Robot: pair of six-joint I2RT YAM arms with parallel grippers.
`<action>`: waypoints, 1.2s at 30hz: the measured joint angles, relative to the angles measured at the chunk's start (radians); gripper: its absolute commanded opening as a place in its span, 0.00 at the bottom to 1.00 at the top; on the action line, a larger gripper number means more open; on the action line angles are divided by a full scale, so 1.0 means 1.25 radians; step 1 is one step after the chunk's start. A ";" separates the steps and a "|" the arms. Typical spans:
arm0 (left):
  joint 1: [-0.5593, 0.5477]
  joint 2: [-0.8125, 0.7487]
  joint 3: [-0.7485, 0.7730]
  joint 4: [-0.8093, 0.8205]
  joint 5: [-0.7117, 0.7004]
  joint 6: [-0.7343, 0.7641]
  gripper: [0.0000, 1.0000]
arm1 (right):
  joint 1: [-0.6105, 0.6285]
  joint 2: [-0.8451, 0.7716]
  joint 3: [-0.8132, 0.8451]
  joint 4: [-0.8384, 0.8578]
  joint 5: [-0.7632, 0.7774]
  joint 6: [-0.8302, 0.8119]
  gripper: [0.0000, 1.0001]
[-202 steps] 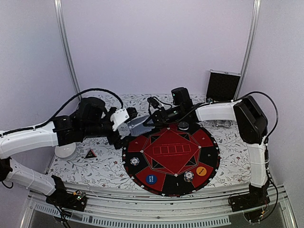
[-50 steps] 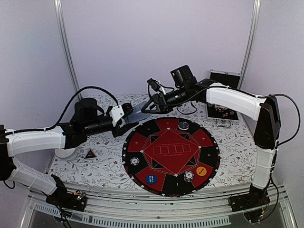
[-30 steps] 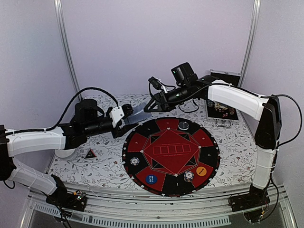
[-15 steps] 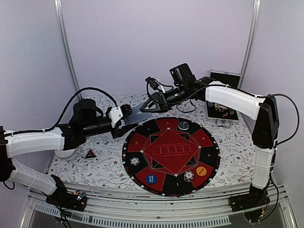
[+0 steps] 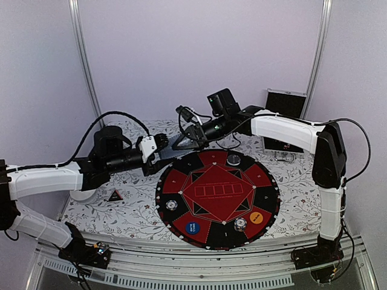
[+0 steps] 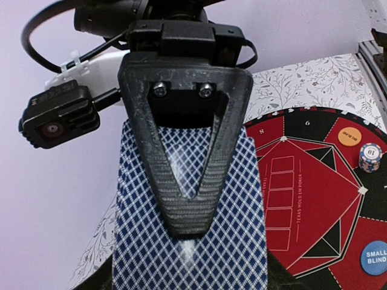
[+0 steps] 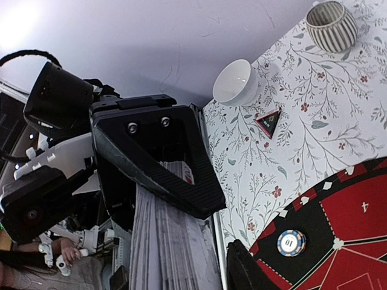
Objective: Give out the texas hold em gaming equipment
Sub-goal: Pass from the right arm to the left
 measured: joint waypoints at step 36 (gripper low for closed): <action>0.002 0.039 0.000 0.042 -0.002 0.018 0.56 | -0.002 0.010 -0.002 0.013 -0.014 0.006 0.32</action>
